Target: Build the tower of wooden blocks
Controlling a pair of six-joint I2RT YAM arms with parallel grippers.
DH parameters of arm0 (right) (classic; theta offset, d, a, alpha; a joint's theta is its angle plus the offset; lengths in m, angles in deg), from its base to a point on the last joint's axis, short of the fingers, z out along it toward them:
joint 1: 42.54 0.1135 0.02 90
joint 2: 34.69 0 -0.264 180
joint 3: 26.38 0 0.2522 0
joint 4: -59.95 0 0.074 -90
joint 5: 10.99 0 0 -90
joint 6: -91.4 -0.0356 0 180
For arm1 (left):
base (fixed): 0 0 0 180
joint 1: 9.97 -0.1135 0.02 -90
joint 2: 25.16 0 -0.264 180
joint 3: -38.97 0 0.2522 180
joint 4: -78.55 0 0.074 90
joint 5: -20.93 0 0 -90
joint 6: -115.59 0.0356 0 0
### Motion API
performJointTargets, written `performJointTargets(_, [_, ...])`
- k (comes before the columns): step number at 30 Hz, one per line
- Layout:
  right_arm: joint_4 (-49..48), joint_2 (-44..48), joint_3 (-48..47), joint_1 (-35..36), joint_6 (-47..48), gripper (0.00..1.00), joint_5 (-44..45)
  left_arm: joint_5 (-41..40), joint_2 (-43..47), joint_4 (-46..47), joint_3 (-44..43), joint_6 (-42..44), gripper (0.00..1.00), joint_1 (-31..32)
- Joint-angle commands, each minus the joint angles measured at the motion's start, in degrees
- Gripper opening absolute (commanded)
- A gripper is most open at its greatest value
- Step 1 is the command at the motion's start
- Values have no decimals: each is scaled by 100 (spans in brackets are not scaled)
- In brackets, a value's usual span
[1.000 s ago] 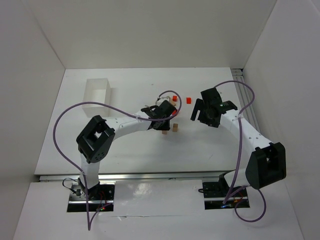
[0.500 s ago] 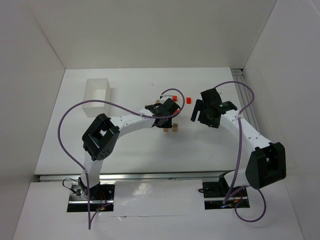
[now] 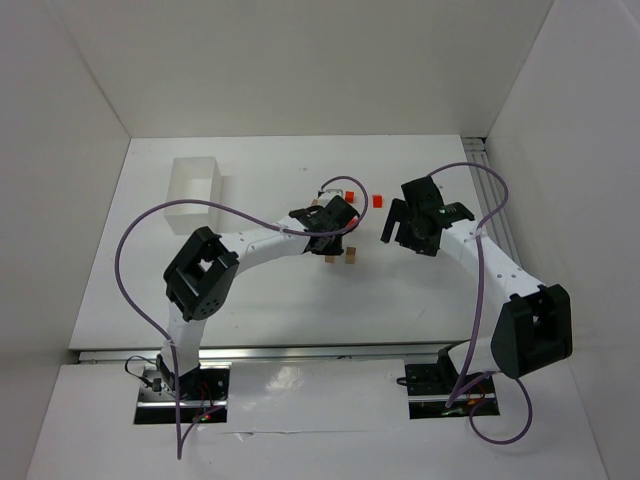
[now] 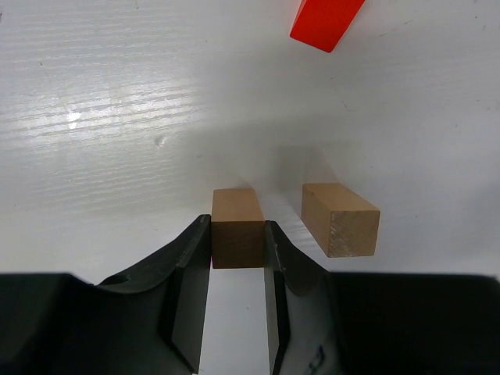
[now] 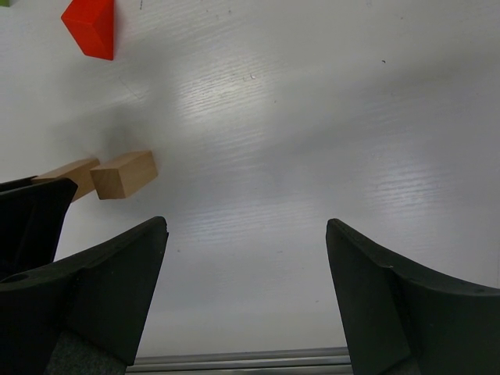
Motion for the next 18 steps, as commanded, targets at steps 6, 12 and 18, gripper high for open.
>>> performJointTargets(6, [-225,54,24,-36,26,89,-25,-25,-42,-107,43,-126,50,-27])
performJointTargets(12, [-225,54,24,-36,26,89,-25,-25,63,-107,96,-126,69,-27])
performJointTargets(18, [-287,-130,-169,-36,79,89,-130,28,632,-160,96,-126,72,-27])
